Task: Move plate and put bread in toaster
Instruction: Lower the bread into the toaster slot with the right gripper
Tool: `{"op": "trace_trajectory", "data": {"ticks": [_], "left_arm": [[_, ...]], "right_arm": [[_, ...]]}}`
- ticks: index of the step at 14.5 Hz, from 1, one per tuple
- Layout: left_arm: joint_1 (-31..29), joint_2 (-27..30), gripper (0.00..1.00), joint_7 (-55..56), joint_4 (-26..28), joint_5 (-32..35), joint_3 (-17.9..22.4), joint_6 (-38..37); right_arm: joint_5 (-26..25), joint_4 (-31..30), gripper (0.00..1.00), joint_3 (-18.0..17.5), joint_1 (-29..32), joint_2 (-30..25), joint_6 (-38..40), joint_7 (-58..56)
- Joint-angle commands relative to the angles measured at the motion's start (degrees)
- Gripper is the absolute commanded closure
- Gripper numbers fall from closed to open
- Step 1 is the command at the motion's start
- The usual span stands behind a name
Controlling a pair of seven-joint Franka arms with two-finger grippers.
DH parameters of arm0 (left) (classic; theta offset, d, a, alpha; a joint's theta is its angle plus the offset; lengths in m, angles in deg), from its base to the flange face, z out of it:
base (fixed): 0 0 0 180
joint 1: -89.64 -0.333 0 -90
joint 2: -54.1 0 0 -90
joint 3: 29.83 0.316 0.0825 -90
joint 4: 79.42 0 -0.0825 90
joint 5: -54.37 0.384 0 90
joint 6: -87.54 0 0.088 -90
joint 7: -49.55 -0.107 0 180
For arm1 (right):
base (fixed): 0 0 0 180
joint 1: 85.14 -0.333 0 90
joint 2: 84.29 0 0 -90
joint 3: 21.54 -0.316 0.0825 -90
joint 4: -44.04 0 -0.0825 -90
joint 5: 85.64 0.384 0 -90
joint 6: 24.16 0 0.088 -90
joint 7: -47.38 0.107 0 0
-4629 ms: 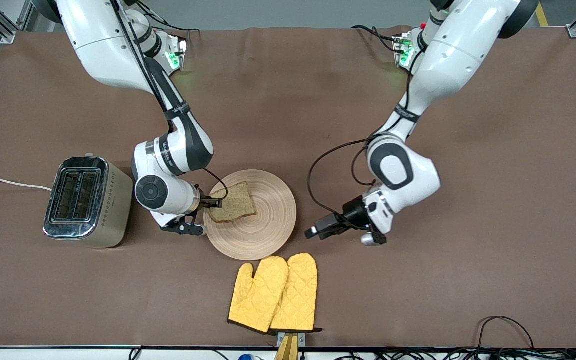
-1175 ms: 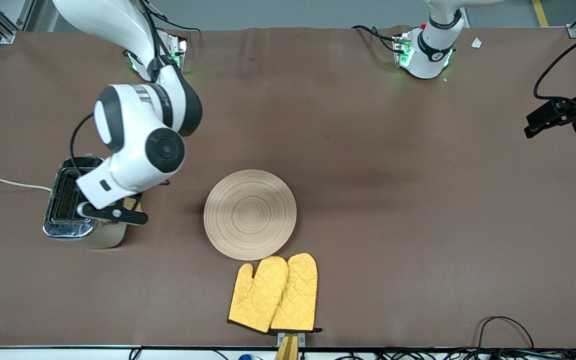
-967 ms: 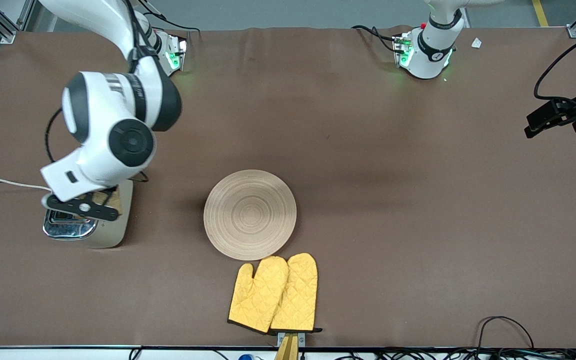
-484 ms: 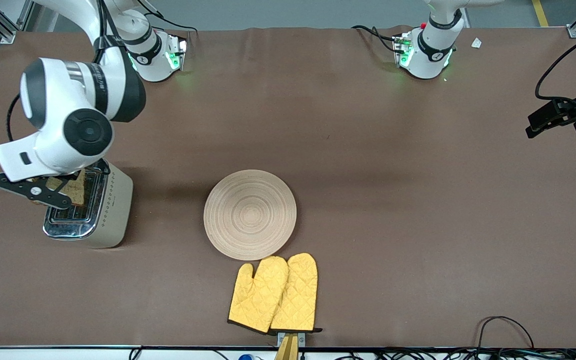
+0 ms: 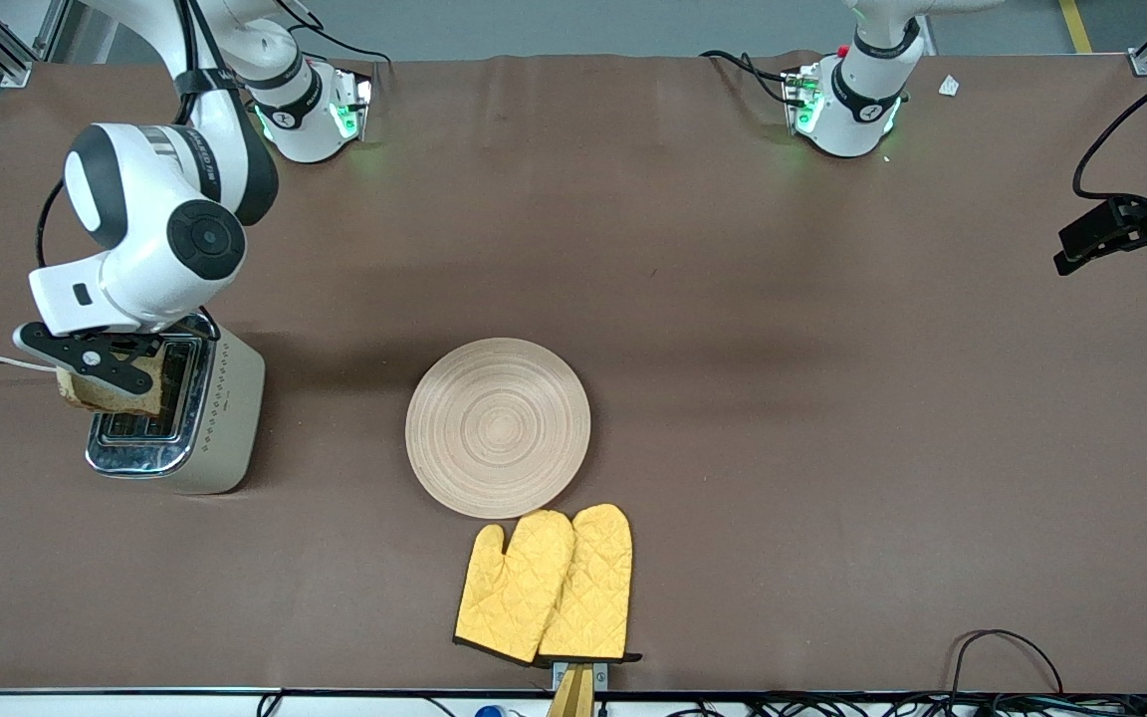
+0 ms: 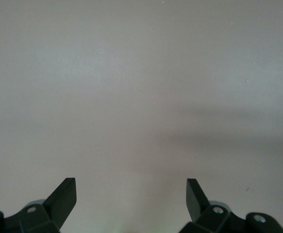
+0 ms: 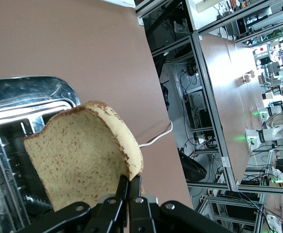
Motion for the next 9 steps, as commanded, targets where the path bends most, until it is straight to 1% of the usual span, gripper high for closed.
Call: {"op": "trace_trajectory", "data": {"ticks": [1, 9], "left_arm": [[0.3, 0.7, 0.0, -1.1, 0.5, 0.9, 0.0, -0.2], [0.7, 0.5, 0.0, -1.1, 0.5, 1.0, -0.1, -0.2]], "right_arm": [[-1.6, -2.8, 1.0, -0.8, 0.5, -2.3, -1.1, 1.6], [-2.0, -3.9, 1.0, -0.9, 0.1, -1.3, -1.3, 6.7]]}}
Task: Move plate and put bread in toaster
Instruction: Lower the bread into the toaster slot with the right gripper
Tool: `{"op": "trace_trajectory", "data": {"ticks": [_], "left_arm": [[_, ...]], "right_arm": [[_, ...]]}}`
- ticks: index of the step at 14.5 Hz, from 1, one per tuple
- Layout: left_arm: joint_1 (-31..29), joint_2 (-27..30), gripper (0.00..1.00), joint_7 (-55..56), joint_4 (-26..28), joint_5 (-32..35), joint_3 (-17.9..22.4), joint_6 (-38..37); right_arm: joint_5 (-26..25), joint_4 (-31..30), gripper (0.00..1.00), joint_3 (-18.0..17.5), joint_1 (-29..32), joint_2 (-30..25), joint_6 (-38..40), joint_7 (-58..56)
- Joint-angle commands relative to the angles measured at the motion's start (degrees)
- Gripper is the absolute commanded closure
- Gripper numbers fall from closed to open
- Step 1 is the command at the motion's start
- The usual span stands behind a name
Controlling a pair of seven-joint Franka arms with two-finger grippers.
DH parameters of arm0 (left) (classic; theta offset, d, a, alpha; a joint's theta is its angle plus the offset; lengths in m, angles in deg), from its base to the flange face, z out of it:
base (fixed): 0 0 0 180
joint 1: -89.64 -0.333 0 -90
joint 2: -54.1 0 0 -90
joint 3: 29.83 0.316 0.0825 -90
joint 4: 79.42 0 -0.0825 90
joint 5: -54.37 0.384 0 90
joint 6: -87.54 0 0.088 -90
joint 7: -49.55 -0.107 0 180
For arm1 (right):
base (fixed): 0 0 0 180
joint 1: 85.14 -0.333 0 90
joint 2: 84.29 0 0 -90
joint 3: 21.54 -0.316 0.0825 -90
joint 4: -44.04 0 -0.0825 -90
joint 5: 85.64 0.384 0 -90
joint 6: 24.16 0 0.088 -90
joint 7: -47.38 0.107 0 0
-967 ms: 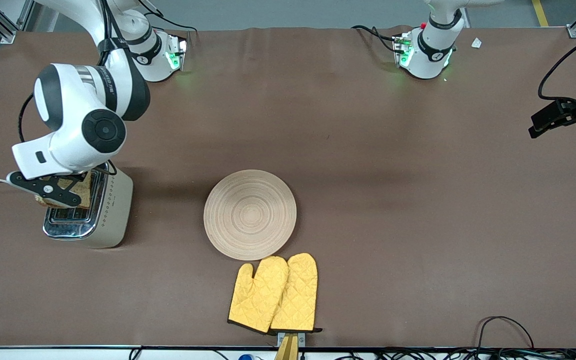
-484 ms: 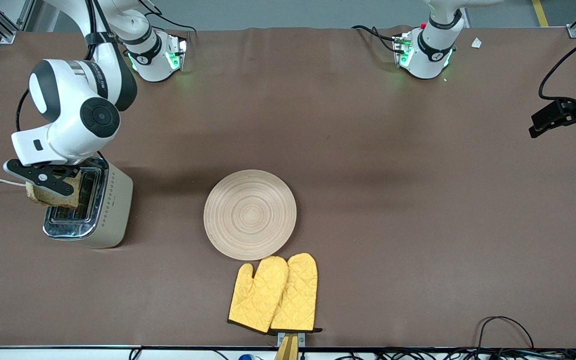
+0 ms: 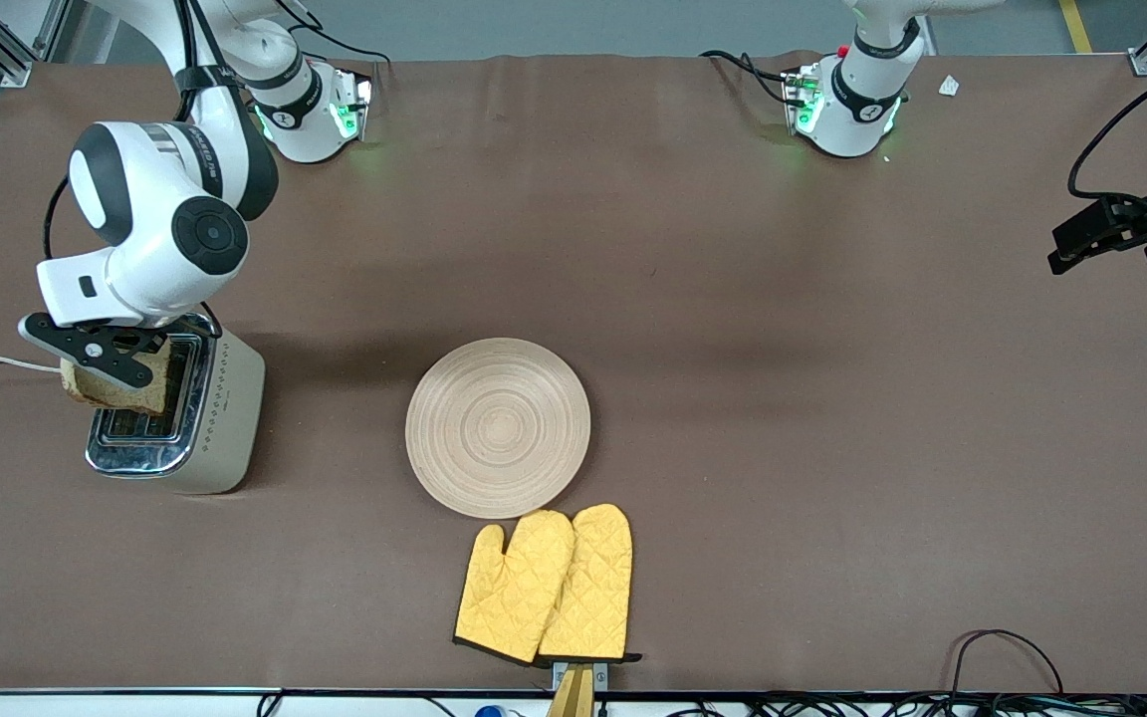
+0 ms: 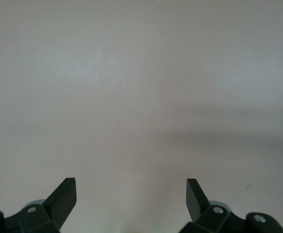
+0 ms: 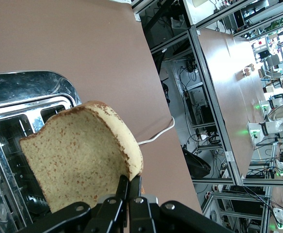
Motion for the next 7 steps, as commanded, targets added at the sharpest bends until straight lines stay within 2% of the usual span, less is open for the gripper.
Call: {"op": "trace_trajectory", "data": {"ticks": [1, 7], "left_arm": [[0.1, 0.5, 0.0, -0.7, 0.5, 0.9, -0.1, -0.2], [-0.1, 1.5, 0.0, 0.4, 2.1, 0.4, -0.3, -0.3]], "right_arm": [[-1.9, -1.5, 1.0, -0.6, 0.0, -0.5, -0.8, 2.7], [-2.4, -1.1, 1.0, -0.6, -0.3, 4.3, -4.6, 8.2]]}}
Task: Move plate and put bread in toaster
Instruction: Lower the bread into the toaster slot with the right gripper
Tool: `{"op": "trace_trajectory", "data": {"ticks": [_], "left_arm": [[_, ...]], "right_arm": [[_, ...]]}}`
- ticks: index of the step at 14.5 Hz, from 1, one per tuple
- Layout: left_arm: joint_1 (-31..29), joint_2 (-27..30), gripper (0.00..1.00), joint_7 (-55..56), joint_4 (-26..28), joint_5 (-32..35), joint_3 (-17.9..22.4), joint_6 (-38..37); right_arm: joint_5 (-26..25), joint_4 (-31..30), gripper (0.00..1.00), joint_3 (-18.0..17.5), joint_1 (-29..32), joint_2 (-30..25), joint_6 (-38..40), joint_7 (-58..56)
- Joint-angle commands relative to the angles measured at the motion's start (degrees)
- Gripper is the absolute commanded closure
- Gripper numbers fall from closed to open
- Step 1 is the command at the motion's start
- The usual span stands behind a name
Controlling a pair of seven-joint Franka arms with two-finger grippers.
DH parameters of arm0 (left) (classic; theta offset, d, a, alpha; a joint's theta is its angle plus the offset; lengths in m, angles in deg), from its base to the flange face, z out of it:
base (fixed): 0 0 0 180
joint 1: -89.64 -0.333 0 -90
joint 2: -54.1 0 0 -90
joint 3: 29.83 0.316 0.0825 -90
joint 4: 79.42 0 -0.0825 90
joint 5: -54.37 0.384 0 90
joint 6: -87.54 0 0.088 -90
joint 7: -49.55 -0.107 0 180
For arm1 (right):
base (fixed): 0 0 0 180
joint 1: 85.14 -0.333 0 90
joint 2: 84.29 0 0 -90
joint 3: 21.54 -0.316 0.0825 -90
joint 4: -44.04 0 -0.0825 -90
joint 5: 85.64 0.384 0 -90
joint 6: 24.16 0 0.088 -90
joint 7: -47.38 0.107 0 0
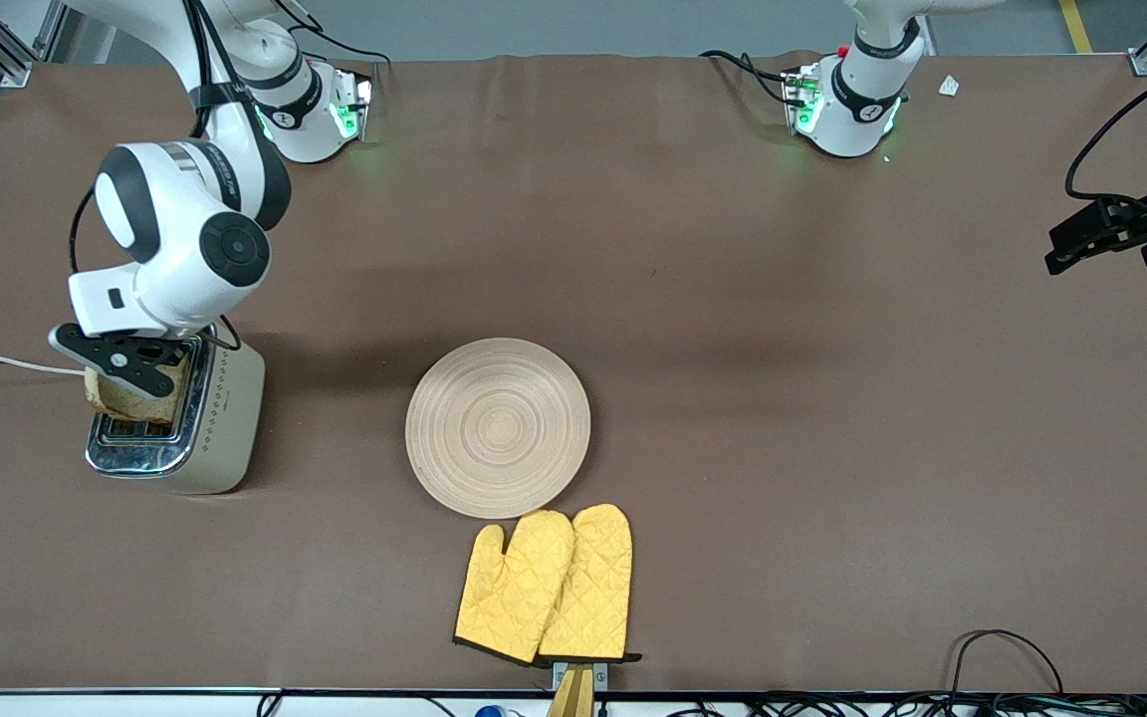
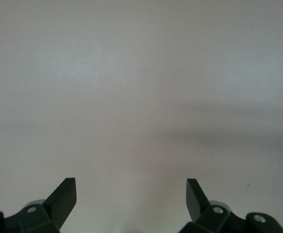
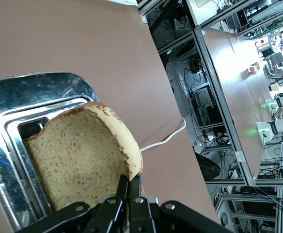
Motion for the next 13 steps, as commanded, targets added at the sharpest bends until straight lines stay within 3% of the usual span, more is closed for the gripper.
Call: {"op": "trace_trajectory", "data": {"ticks": [1, 4, 5, 7, 8, 13], "left_arm": [[-0.2, 1.5, 0.0, 0.4, 1.6, 0.3, -0.3, -0.3], [-0.2, 1.5, 0.0, 0.3, 1.6, 0.3, -0.2, -0.3], [-0.2, 1.5, 0.0, 0.2, 1.6, 0.3, -0.2, -0.3], [-0.1, 1.5, 0.0, 0.2, 1.6, 0.3, -0.2, -0.3], [-0.1, 1.5, 0.0, 0.3, 1.6, 0.3, -0.2, -0.3], [-0.2, 1.5, 0.0, 0.1, 1.5, 0.3, -0.2, -0.6]], "right_arm": [[-1.9, -0.3, 1.0, -0.2, -0.2, 1.5, -1.2, 3.1], [-1.8, -0.3, 0.98, -0.3, -0.2, 3.1, -1.4, 5.3], [-1.4, 0.3, 0.85, -0.3, -0.1, 3.1, -1.4, 5.3], [-0.4, 1.6, 0.23, -0.4, 0.2, 3.8, -1.3, 5.2], [0.7, 1.9, 0.01, -0.4, 0.2, 3.8, -1.4, 5.2], [14.1, 8.7, 0.0, -0.5, -0.3, 3.8, 0.4, 4.0]]}}
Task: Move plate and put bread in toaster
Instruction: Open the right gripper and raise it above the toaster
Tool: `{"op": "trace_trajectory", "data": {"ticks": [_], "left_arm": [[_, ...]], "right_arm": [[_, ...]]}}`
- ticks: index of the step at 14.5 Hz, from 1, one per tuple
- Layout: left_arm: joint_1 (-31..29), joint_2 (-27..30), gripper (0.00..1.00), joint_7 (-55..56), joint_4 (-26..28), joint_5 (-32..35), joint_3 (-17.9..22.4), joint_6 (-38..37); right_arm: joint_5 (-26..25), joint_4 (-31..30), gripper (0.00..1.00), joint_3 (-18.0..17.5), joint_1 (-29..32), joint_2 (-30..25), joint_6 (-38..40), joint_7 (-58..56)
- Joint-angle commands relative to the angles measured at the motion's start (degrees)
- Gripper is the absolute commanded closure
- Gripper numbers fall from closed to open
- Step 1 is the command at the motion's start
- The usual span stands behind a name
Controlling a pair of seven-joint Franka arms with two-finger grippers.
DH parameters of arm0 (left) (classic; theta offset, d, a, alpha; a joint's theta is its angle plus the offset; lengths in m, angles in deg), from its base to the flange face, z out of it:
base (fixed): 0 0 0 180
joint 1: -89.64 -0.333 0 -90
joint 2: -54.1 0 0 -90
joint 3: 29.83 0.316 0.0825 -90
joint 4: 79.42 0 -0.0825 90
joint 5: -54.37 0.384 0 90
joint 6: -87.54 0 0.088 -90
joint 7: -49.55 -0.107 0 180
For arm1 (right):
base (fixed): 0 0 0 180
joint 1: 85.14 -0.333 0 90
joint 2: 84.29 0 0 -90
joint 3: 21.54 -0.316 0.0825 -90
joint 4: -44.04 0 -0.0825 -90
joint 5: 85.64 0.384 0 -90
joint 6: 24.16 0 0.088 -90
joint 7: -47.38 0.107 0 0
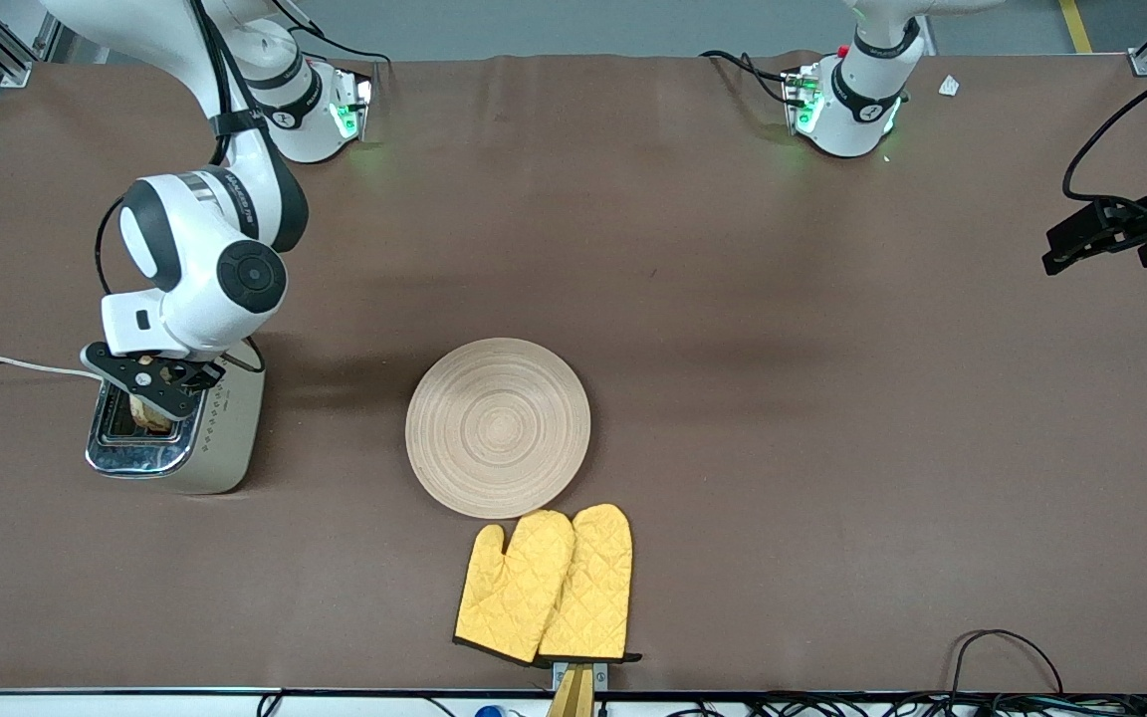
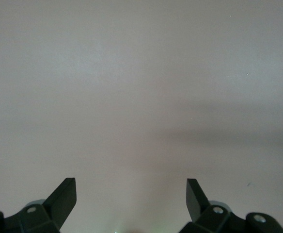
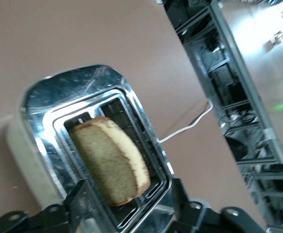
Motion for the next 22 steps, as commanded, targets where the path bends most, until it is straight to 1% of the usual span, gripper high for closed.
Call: {"op": "trace_trajectory", "data": {"ticks": [1, 2, 5, 6, 7, 10, 11, 13, 14, 16, 17, 18, 19, 20, 21, 22], "left_arm": [[-0.1, 1.5, 0.0, -0.1, 1.1, 0.3, -0.2, -0.5], [-0.1, 1.5, 0.0, 0.2, 1.2, 0.3, -0.2, -0.7], [-0.1, 1.9, 0.0, 0.3, 1.3, 0.3, -0.3, -1.1], [0.2, 2.2, 0.0, 0.4, 1.5, 0.3, -0.4, -1.1], [0.3, 2.4, 0.0, 0.4, 2.1, 0.3, -0.4, -1.1], [0.3, 3.3, 0.0, 0.4, 3.2, 0.3, -0.8, -0.8], [0.4, 3.5, 0.0, 0.4, 3.4, 0.3, -0.9, -0.7], [0.3, 4.2, 0.0, 0.4, 3.5, 0.3, -2.7, -0.4], [0.3, 4.2, 0.0, 0.4, 3.5, 0.2, -2.9, -0.4], [0.3, 4.2, 0.0, 0.4, 3.4, 0.0, -3.0, -0.4], [0.3, 4.1, 0.0, 0.4, 3.4, 0.0, -3.0, -0.4], [0.4, 4.1, 0.0, 0.3, 3.3, 0.0, -3.0, -0.4], [0.5, 3.9, 0.0, 0.4, 3.2, 0.0, -3.0, -0.4], [0.5, 3.7, 0.0, 0.4, 3.1, 0.0, -3.1, -0.3], [0.6, 3.6, 0.0, 0.4, 3.0, 0.1, -3.0, -0.2], [0.6, 3.6, 0.0, 0.3, 3.0, 0.1, -3.0, -0.3]], "right_arm": [[7.5, 5.8, 0.0, -0.3, -0.2, 0.3, 3.8, -0.7], [9.2, 8.0, 0.0, -0.4, -0.2, 0.3, 5.7, -2.3], [16.7, 14.8, 0.0, -0.4, 0.4, 0.2, 9.3, -9.1], [18.6, 16.0, 0.0, -0.2, 0.5, 0.2, 10.1, -11.3], [19.8, 16.9, 0.0, -0.1, 0.5, 0.0, 10.7, -13.4], [20.3, 18.5, 0.0, 0.0, 0.7, -1.1, 13.5, -18.4], [21.6, 19.3, 0.0, 0.1, 1.0, -2.2, 14.6, -20.8], [25.2, 20.4, 0.0, 0.2, 3.4, -4.1, 15.0, -27.8], [27.2, 20.4, 0.0, 0.2, 5.5, -5.2, 14.9, -34.6], [31.1, 21.8, 0.0, -0.6, 10.7, -5.6, 15.0, -46.2], [31.8, 22.5, 0.0, -2.2, 14.1, -5.6, 15.6, -50.2], [32.5, 22.7, 0.0, -5.4, 18.3, -5.6, 16.6, -53.0], [34.0, 23.5, 0.0, -9.6, 23.8, -5.7, 17.3, -55.0], [36.4, 24.4, 0.0, -14.9, 30.5, -5.8, 18.7, -56.8], [39.0, 24.8, 0.0, -18.5, 35.0, -6.0, 19.9, -58.3], [41.1, 24.8, 0.0, -20.0, 36.8, -6.4, 20.3, -58.5]]}}
